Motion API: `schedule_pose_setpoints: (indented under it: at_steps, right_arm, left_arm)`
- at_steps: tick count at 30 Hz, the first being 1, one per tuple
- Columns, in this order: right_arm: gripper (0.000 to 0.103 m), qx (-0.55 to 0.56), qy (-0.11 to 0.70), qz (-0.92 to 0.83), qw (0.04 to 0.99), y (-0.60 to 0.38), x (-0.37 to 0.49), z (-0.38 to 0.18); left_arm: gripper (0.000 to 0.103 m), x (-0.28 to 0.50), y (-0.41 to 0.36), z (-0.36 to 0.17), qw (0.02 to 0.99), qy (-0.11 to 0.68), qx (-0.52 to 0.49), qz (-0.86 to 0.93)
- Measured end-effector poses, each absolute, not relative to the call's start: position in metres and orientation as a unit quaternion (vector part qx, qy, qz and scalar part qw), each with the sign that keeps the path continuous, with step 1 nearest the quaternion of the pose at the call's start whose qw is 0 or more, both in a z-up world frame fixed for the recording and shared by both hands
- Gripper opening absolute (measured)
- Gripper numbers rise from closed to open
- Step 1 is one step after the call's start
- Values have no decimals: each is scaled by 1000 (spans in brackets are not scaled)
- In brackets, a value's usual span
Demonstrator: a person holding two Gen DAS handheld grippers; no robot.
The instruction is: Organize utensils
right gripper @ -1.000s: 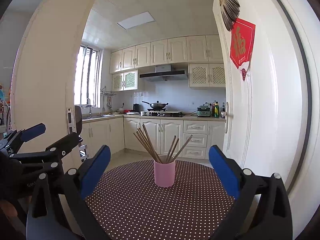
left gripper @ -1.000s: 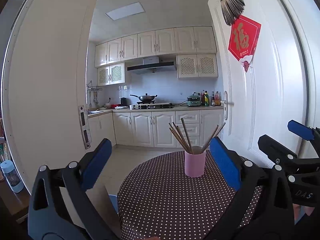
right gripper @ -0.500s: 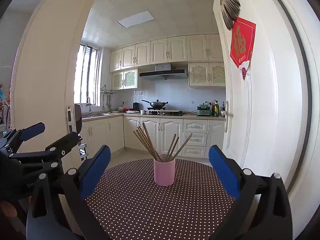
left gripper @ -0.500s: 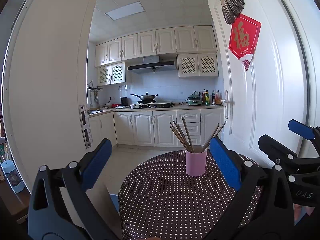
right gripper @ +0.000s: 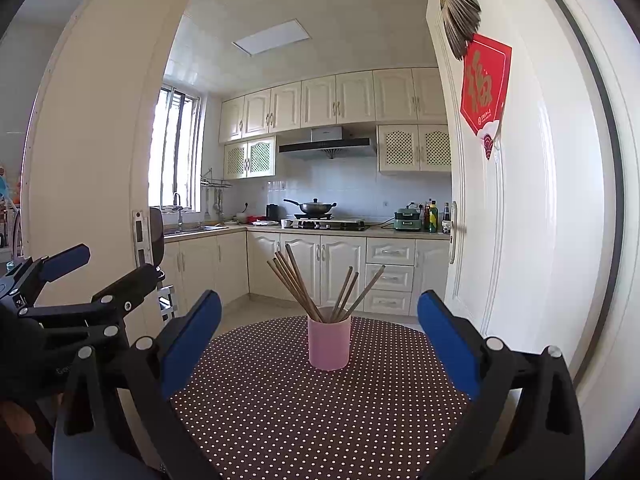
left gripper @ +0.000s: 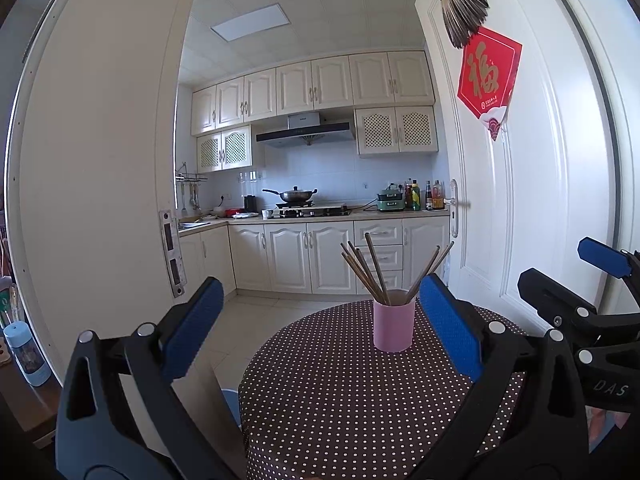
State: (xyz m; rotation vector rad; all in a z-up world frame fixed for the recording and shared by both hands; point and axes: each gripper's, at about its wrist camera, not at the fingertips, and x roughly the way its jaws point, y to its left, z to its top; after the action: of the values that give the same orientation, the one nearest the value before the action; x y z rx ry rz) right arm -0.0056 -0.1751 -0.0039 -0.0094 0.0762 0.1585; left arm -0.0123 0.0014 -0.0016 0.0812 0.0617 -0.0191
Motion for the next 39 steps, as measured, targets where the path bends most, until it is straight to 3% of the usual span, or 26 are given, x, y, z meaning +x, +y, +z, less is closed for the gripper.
schedule_pose_setpoints:
  at_steps: [39]
  right_arm:
    - [95, -3, 44, 81, 996, -175, -4, -6]
  left_arm:
    - [97, -11, 1, -4, 998, 36, 42, -7]
